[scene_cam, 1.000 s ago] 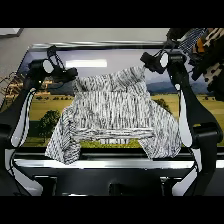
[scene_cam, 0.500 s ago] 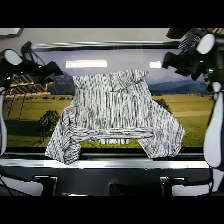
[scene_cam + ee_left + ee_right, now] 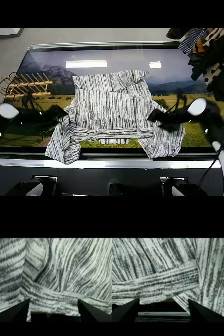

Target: Fold the clothes and pants, and hang the long-sleeved shirts on hangers.

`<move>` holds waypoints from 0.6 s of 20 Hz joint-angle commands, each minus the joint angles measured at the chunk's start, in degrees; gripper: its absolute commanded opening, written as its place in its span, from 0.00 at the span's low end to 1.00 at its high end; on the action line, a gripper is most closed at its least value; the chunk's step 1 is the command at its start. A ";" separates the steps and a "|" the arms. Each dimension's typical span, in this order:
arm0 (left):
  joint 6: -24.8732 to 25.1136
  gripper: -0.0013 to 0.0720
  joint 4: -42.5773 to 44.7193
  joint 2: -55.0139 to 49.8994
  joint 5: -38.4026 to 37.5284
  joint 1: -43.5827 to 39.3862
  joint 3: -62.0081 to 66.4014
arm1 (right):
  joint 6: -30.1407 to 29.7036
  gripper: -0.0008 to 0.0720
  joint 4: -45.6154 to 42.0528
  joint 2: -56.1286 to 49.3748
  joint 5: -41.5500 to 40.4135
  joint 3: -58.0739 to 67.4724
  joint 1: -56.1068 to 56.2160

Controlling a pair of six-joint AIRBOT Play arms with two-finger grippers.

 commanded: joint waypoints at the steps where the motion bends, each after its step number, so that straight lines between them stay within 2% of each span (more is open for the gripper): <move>1: -1.29 0.96 -4.92 6.78 2.58 -3.26 -13.73 | 1.68 0.95 6.05 3.52 -12.52 -14.86 5.33; 6: -1.97 0.96 -5.66 5.51 5.75 -8.94 -15.32 | 3.87 0.92 7.72 0.98 -23.06 -16.52 6.67; 9: -4.15 0.96 -5.66 3.54 8.90 -12.87 -15.30 | 3.85 0.91 9.20 -2.78 -24.72 -16.52 6.67; 10: -4.55 0.96 -5.66 2.56 9.94 -13.94 -15.30 | 3.85 0.85 9.53 -3.96 -24.68 -16.52 6.67; 11: -4.55 0.96 -5.75 1.44 11.21 -15.10 -15.30 | 3.85 0.55 10.03 -4.63 -24.68 -16.52 6.67; 12: -4.85 0.96 -5.90 0.48 12.48 -16.13 -15.30 | 3.85 0.20 10.56 -4.63 -24.68 -16.48 6.67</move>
